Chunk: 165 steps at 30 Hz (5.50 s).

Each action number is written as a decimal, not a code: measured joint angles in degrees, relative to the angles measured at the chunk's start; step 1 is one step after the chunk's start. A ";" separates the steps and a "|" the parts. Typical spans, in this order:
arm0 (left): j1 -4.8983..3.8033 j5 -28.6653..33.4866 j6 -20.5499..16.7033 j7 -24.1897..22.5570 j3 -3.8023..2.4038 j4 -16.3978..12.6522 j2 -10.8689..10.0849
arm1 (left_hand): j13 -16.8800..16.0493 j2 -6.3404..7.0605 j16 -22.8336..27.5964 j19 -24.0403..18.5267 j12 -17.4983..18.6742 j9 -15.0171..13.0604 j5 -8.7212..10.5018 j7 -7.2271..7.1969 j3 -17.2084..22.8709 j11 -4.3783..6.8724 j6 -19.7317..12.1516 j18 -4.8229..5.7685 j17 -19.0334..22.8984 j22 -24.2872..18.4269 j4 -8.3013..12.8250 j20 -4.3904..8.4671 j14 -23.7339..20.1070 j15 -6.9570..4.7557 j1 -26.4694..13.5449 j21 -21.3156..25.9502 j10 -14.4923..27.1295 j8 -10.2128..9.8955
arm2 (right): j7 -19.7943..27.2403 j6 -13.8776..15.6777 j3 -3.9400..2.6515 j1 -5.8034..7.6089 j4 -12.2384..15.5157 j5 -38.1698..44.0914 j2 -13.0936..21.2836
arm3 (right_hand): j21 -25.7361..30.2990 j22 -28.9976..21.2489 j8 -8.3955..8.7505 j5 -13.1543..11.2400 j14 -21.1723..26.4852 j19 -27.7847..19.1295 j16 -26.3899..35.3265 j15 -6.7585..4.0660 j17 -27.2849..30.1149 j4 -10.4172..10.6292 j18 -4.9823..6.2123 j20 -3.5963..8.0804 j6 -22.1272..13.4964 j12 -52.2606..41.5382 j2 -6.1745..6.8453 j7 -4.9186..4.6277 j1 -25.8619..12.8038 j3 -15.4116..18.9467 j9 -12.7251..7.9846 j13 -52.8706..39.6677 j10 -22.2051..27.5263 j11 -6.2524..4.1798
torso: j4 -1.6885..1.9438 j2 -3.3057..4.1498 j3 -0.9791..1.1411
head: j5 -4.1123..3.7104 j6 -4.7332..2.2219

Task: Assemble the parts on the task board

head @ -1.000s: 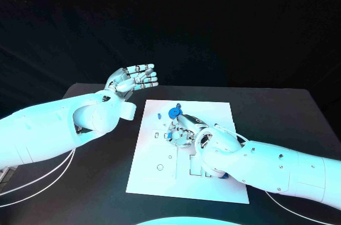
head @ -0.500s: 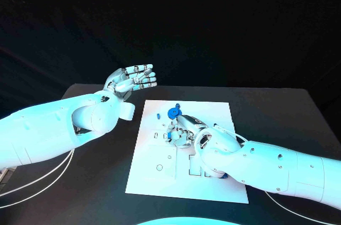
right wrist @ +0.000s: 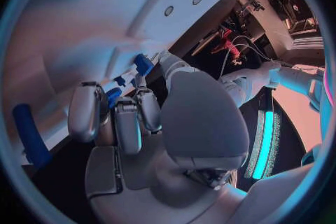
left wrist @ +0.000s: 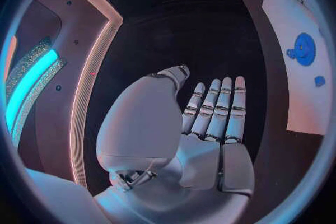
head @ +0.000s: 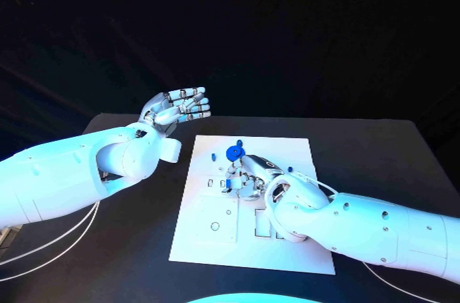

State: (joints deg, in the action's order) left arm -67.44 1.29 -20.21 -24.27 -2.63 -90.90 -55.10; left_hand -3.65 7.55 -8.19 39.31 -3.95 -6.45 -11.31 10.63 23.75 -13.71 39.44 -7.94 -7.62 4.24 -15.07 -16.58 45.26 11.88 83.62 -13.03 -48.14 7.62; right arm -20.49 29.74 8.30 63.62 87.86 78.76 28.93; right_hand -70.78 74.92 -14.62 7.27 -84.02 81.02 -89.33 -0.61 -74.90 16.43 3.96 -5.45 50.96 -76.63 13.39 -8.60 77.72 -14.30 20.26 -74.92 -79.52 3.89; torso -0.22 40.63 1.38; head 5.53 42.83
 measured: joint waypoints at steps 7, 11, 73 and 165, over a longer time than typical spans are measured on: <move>0.00 -0.64 0.09 1.51 0.10 0.72 0.03 | -0.63 0.58 -7.76 8.42 -1.84 -1.50 0.24 0.55 1.20 1.76 5.92 -1.89 -4.68 2.00 -0.08 1.40 9.73 -2.94 -1.36 -5.68 -4.53 2.78 | 6.47 2.46 -0.57 1.59 3.75 -3.05 5.28 | 4.89 -0.37 1.56 0.43 -0.01 -2.16 1.30 0.43 0.00 0.04 0.80 -0.73 -2.67 2.55 -2.15 -0.82 3.80 2.83 -1.12 0.92 2.40 0.75 | -0.13 -0.24 -0.06 | 0.14 -0.19; 0.00 -3.13 0.84 4.38 0.21 1.80 0.37 | -1.07 1.37 -16.27 12.32 -3.58 -3.31 0.37 1.35 1.81 3.30 7.90 -1.87 -10.68 4.02 -0.11 3.18 12.74 -4.75 -2.59 -10.00 -8.06 5.67 | 14.93 3.29 -0.80 3.34 5.68 -9.86 8.65 | 10.55 -3.44 1.56 1.71 -0.01 -4.97 2.81 0.82 -0.02 -0.33 1.78 -1.00 -2.77 5.16 -2.59 -0.91 5.89 2.46 -1.48 3.53 4.83 0.94 | -0.41 -0.59 -0.09 | 0.18 -0.42; -2.18 -61.75 32.43 52.89 3.24 8.77 12.97 | -49.69 1.03 -75.83 27.86 -61.27 -27.43 0.45 -5.12 -5.10 12.17 8.79 0.91 -67.32 52.11 -1.76 11.87 38.88 -13.31 -20.63 -61.51 -18.53 32.88 | 27.50 4.07 -1.51 9.40 4.40 -39.70 22.27 | 12.56 -4.60 1.55 3.17 -0.01 -5.52 3.11 0.81 -0.01 -0.15 1.77 -1.23 -3.12 5.47 -2.51 -1.27 6.31 2.32 -1.92 4.38 5.22 0.92 | -1.09 -2.37 0.60 | 0.80 2.37; -2.22 -57.77 29.91 53.26 4.24 8.42 12.26 | -51.35 6.62 -78.77 31.55 -61.94 -40.05 -4.03 -6.87 18.34 14.55 8.54 1.80 -67.30 59.33 -2.23 13.72 38.89 -15.37 -14.62 -66.09 -23.59 37.37 | 25.50 1.54 -1.49 8.01 3.09 -39.75 21.51 | 13.90 -5.35 1.55 3.83 -0.01 -6.14 3.45 0.81 -0.03 -0.15 1.77 -1.03 -3.12 5.47 -2.51 -1.26 6.31 2.32 -2.08 4.81 5.43 1.13 | -0.82 -2.62 0.75 | 1.41 2.91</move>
State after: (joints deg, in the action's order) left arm -69.66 -56.47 9.70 28.99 1.62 -82.48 -42.84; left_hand -55.00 14.18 -86.96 70.86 -65.89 -46.49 -15.33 3.76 42.09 0.84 47.98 -6.14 -74.92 63.57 -17.30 -2.86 84.15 -3.49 69.00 -79.12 -71.73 44.99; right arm 5.02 31.29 6.81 71.63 90.95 39.01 50.44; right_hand -56.88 69.57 -13.07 11.10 -84.03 74.88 -85.88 0.20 -74.93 16.28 5.73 -6.47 47.84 -71.16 10.88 -9.87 84.03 -11.97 18.17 -70.11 -74.09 5.02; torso -1.04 38.01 2.13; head 6.94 45.74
